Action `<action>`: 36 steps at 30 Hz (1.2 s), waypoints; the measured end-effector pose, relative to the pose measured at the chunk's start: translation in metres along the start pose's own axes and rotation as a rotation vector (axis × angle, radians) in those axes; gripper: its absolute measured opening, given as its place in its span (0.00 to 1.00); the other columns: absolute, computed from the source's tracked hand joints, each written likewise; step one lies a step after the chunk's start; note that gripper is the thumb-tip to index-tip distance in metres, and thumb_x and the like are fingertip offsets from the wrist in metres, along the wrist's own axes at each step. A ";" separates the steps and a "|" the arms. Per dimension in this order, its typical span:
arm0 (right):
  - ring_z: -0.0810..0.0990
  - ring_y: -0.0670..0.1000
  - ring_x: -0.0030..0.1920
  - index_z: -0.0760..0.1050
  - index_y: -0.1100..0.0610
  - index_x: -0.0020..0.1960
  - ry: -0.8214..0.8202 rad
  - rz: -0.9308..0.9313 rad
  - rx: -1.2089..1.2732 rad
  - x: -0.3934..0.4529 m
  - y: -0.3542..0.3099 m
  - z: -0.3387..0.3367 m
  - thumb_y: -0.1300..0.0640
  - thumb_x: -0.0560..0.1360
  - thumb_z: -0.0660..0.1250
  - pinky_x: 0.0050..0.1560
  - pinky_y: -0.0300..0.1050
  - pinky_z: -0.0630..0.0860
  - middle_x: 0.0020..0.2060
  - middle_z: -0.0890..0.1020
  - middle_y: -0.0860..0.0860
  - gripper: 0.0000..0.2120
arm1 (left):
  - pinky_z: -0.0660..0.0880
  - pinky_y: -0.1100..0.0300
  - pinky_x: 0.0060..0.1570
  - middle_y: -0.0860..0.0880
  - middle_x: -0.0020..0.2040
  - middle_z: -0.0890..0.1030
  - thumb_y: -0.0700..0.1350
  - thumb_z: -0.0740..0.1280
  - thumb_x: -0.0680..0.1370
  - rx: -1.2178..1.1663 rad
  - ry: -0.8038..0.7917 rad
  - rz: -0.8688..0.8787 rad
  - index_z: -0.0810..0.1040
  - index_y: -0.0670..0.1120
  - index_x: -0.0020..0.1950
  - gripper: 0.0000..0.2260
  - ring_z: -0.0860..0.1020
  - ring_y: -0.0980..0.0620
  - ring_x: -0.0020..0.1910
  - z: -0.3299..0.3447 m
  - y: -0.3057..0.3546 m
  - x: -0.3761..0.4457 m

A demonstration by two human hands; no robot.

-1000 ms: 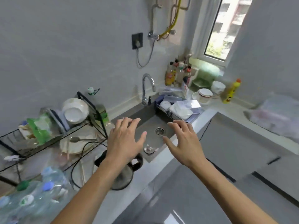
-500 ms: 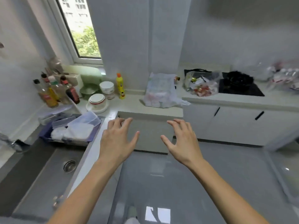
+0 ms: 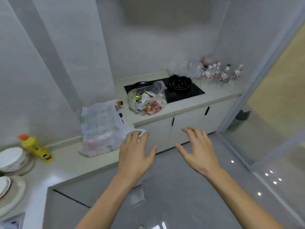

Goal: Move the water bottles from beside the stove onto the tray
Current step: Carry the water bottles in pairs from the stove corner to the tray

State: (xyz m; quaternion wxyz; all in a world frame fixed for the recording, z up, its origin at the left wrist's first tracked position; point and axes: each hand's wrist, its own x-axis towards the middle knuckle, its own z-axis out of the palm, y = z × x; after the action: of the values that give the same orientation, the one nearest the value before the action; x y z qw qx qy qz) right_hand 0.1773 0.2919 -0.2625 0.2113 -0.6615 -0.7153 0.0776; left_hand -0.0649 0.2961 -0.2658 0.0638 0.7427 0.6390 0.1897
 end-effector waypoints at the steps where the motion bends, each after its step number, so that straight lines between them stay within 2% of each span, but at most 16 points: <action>1: 0.65 0.51 0.75 0.66 0.47 0.79 0.013 0.037 -0.008 0.009 0.008 -0.001 0.34 0.80 0.62 0.73 0.55 0.68 0.74 0.70 0.47 0.31 | 0.75 0.47 0.62 0.50 0.71 0.75 0.65 0.57 0.80 -0.014 -0.013 0.022 0.73 0.55 0.76 0.28 0.69 0.47 0.73 0.006 0.003 0.017; 5: 0.65 0.50 0.74 0.67 0.46 0.78 0.060 0.136 -0.010 0.039 0.045 -0.008 0.33 0.79 0.60 0.71 0.55 0.71 0.73 0.70 0.46 0.32 | 0.75 0.46 0.62 0.49 0.71 0.75 0.62 0.62 0.81 -0.053 0.003 0.119 0.72 0.53 0.77 0.26 0.69 0.46 0.72 0.031 0.025 0.082; 9: 0.66 0.51 0.75 0.66 0.47 0.78 0.086 0.216 -0.025 0.076 0.099 -0.017 0.32 0.78 0.58 0.70 0.54 0.72 0.73 0.70 0.46 0.33 | 0.75 0.48 0.60 0.49 0.70 0.75 0.62 0.60 0.81 -0.055 -0.024 0.205 0.72 0.53 0.77 0.27 0.69 0.47 0.71 0.061 0.066 0.145; 14: 0.67 0.51 0.74 0.67 0.48 0.78 0.136 0.249 -0.017 0.139 0.182 -0.025 0.33 0.79 0.60 0.69 0.54 0.72 0.73 0.71 0.47 0.32 | 0.73 0.48 0.65 0.49 0.71 0.74 0.62 0.62 0.82 -0.042 -0.024 0.297 0.70 0.53 0.78 0.26 0.68 0.48 0.73 0.108 0.121 0.231; 16: 0.68 0.52 0.73 0.68 0.49 0.77 0.146 0.250 -0.005 0.170 0.218 -0.030 0.34 0.80 0.61 0.69 0.55 0.73 0.72 0.72 0.48 0.32 | 0.74 0.48 0.64 0.49 0.71 0.75 0.62 0.61 0.82 -0.029 -0.031 0.297 0.71 0.53 0.77 0.26 0.70 0.47 0.72 0.127 0.145 0.269; 21: 0.69 0.53 0.73 0.68 0.50 0.78 0.130 0.245 0.033 0.241 0.298 -0.053 0.31 0.78 0.57 0.69 0.56 0.74 0.73 0.72 0.48 0.35 | 0.76 0.49 0.63 0.50 0.69 0.76 0.65 0.56 0.80 -0.041 -0.040 0.276 0.71 0.53 0.77 0.29 0.71 0.47 0.71 0.165 0.210 0.354; 27: 0.68 0.54 0.73 0.67 0.49 0.78 0.061 0.270 0.005 0.312 0.384 -0.077 0.29 0.76 0.53 0.71 0.57 0.73 0.74 0.71 0.48 0.37 | 0.76 0.48 0.62 0.50 0.69 0.76 0.64 0.57 0.80 -0.073 -0.078 0.274 0.72 0.53 0.76 0.28 0.71 0.46 0.71 0.211 0.278 0.431; 32: 0.66 0.53 0.75 0.64 0.47 0.79 0.024 0.287 0.020 0.372 0.436 -0.077 0.35 0.80 0.63 0.72 0.57 0.71 0.75 0.69 0.47 0.32 | 0.77 0.46 0.62 0.51 0.70 0.75 0.65 0.56 0.79 -0.079 -0.138 0.266 0.71 0.54 0.77 0.29 0.71 0.46 0.71 0.250 0.305 0.496; 36: 0.66 0.53 0.75 0.63 0.47 0.80 -0.008 0.306 0.025 0.432 0.481 -0.069 0.37 0.80 0.64 0.73 0.55 0.70 0.75 0.69 0.47 0.31 | 0.77 0.45 0.61 0.51 0.72 0.74 0.63 0.59 0.80 -0.124 -0.160 0.271 0.70 0.54 0.79 0.28 0.70 0.48 0.72 0.289 0.323 0.565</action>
State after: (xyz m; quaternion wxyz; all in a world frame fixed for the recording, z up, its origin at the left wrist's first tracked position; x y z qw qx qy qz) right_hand 0.6297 0.7573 -0.3021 0.2026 -0.7599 -0.6058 0.1205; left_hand 0.4023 0.8325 -0.3093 0.1339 0.8295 0.5129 0.1759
